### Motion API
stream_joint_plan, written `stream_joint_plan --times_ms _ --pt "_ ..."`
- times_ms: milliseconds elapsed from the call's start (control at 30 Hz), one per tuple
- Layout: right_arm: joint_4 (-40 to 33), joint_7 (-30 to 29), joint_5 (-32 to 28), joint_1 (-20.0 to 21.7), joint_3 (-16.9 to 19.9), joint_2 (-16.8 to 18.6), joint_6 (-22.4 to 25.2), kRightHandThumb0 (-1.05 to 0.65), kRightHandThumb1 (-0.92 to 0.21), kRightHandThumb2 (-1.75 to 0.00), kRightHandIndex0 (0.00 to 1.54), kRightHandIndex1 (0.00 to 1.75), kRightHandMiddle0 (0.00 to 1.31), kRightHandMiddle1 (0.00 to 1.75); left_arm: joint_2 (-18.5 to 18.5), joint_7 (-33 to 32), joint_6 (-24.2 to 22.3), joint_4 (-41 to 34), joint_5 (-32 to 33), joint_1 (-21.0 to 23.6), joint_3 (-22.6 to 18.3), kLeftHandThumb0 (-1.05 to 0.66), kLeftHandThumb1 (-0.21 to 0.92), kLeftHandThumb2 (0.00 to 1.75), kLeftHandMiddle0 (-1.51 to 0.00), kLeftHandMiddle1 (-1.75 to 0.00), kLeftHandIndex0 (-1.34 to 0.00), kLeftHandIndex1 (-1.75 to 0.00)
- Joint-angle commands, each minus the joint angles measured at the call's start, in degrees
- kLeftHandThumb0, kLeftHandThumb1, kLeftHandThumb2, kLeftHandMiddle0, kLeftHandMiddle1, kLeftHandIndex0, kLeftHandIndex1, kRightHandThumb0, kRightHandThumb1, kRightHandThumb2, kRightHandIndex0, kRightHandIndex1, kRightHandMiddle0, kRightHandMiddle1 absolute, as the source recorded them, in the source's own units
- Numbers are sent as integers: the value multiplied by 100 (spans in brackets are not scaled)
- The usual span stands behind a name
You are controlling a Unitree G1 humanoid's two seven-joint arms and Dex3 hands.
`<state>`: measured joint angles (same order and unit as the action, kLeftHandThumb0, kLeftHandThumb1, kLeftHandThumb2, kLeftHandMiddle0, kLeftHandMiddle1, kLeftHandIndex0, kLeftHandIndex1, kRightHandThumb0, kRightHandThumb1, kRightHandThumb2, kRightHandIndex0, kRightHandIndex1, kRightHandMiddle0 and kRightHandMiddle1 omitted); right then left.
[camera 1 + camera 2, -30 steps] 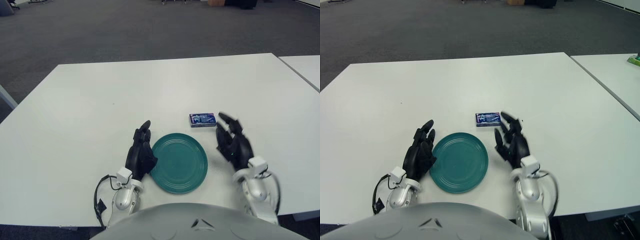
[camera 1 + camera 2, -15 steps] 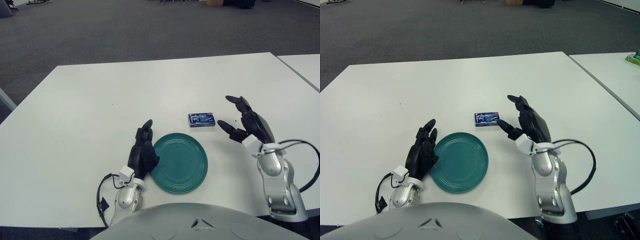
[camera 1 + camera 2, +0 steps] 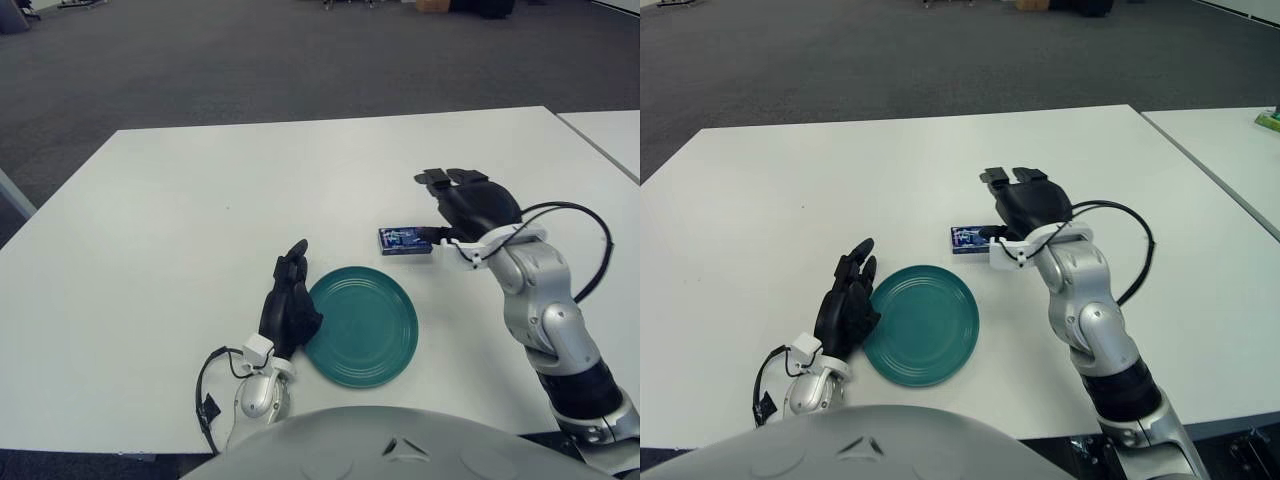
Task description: Put the gum into the plate.
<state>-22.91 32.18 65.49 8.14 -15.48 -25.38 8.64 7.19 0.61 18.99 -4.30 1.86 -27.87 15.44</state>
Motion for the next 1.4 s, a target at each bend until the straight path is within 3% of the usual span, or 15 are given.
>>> stream_joint_plan --times_ms 0,333,733,967,1367 --pt "413 104 -273 137 -105 -176 -248 -85 -92 -52 23 0 0 43 172 -42 -94 80 107 109 19 -105 92 101 -24 -1 0 -68" --pt "769 361 -426 377 -353 -224 -470 -94 -92 -62 21 0 0 32 184 -52 -57 105 243 142 33 -105 92 101 -26 -2 0 -71" --pt "1402 199 -400 587 -727 -210 -628 -93 -92 -65 23 1 0 31 183 -58 -49 138 342 169 27 -105 92 101 -31 -3 0 -79" --pt "1587 207 -381 652 -872 -209 -641 -90 -92 -61 25 2 0 30 177 -9 77 260 444 225 6 -105 92 99 -35 -3 0 -89" --pt "2177 160 -413 900 -1099 -11 -518 -86 -92 -57 25 1 0 21 138 -69 273 407 359 274 33 -105 92 101 -34 -1 0 -84"
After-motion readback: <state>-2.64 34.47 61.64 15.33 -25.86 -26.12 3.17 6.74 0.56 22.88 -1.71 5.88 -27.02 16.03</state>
